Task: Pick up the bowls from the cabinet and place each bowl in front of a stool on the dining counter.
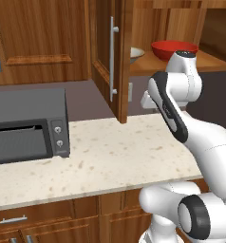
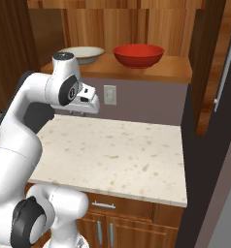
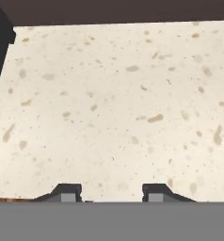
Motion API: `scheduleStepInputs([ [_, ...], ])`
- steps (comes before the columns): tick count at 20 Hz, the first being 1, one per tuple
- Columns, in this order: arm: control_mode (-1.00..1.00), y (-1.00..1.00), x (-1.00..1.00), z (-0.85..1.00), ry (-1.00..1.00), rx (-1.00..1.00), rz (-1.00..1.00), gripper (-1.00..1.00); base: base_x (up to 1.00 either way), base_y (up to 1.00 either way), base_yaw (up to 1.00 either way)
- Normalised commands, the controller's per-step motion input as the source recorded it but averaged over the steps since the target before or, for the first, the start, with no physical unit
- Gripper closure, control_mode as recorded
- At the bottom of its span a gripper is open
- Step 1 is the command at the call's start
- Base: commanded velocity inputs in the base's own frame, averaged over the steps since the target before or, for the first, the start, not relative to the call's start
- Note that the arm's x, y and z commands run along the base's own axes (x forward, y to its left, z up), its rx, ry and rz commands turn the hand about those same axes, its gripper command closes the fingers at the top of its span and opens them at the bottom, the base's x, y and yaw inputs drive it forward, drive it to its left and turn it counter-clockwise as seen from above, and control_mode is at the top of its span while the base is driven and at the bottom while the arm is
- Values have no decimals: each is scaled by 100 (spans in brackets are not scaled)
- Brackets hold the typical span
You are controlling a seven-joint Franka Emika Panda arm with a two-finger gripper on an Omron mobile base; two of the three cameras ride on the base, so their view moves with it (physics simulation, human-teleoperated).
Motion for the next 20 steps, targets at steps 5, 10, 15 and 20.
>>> scheduleStepInputs([
  [5, -100, -6, -18, 4, 0, 0, -2, -100, 0, 0, 0],
  [10, -100, -13, -44, 23, -8, 0, -10, -100, 0, 0, 0],
  [15, -100, -5, -32, 46, -14, 0, -16, -100, 0, 0, 0],
  [20, -100, -20, -32, 57, -14, 7, -21, -100, 0, 0, 0],
])
